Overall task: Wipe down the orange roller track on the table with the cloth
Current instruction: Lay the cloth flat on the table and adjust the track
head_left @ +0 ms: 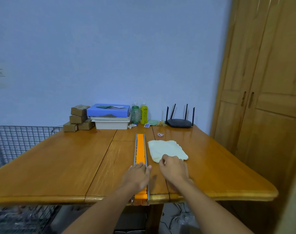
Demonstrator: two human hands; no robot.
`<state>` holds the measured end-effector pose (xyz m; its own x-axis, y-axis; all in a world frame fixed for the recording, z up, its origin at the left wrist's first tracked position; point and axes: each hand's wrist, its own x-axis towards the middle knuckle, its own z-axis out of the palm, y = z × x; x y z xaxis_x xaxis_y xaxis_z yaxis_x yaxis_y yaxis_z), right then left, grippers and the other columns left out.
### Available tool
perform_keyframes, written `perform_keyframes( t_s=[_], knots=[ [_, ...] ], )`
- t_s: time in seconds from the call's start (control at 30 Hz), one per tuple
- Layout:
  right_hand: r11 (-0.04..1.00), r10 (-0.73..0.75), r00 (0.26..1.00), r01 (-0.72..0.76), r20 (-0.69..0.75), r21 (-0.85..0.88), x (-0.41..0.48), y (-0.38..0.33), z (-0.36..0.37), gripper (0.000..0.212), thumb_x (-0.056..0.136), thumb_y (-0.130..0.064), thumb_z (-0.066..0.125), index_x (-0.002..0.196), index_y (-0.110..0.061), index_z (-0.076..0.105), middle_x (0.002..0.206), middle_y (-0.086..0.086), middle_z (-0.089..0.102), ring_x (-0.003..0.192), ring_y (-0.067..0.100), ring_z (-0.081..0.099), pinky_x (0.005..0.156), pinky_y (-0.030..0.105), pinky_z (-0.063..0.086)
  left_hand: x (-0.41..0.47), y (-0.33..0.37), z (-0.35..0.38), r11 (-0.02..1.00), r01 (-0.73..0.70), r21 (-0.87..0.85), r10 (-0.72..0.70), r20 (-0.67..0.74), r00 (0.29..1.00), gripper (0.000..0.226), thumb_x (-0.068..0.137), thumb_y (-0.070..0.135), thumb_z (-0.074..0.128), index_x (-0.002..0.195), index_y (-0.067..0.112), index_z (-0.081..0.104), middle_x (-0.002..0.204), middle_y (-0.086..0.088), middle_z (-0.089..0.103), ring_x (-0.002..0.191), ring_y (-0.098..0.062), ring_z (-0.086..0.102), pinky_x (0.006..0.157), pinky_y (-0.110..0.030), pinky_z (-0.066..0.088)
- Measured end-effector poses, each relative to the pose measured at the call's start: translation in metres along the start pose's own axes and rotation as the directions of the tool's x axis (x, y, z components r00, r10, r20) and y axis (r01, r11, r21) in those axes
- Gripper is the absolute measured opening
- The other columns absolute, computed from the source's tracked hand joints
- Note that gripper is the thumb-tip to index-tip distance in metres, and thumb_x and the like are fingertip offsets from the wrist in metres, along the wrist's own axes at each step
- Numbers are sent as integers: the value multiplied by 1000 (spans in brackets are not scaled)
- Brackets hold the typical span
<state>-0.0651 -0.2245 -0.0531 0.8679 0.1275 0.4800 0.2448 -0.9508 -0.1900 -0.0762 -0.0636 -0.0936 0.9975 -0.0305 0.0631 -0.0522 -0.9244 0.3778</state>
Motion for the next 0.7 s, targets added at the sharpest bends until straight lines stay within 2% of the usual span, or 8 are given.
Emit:
perform_keyframes(
  t_s=[0.17,0.3,0.43,0.57,0.7],
  knots=[
    [1000,3,1000,-3,-1,11,-15,-4,-11,33,102,-37,41,105,-20,69,92,2,72,81,21,66,64,30,50,-26,0,3,1000,-12,14,12,-31,999,66,108,51,12,152,15,46,163,-6,39,155,-22,25,129,-42,14],
    [999,-25,1000,25,-14,22,-30,-18,-19,32,102,-36,42,103,-19,70,92,3,72,81,23,66,58,29,39,-46,5,3,998,-29,49,31,-39,999,64,109,50,13,157,17,39,168,-3,29,158,-20,18,129,-40,11],
    [999,-40,999,41,-32,27,-41,-31,-30,32,103,-35,41,104,-19,69,94,4,72,77,23,62,58,30,38,-60,7,4,999,-25,44,28,-55,998,65,108,52,13,151,17,47,163,-3,39,155,-21,26,129,-42,15],
    [999,-42,997,44,-59,32,-54,-33,-40,33,102,-35,41,104,-18,70,95,5,72,83,25,66,60,29,40,-76,9,7,998,-34,49,37,-66,997,64,108,52,14,144,16,52,155,-5,48,150,-22,35,127,-44,19],
    [999,-30,997,32,-75,35,-67,-33,-50,33,103,-35,42,108,-18,70,97,4,73,78,19,61,59,27,38,-96,11,7,995,-65,74,70,-68,995,64,108,52,15,151,17,46,163,-4,39,155,-21,26,129,-42,15]
  ],
)
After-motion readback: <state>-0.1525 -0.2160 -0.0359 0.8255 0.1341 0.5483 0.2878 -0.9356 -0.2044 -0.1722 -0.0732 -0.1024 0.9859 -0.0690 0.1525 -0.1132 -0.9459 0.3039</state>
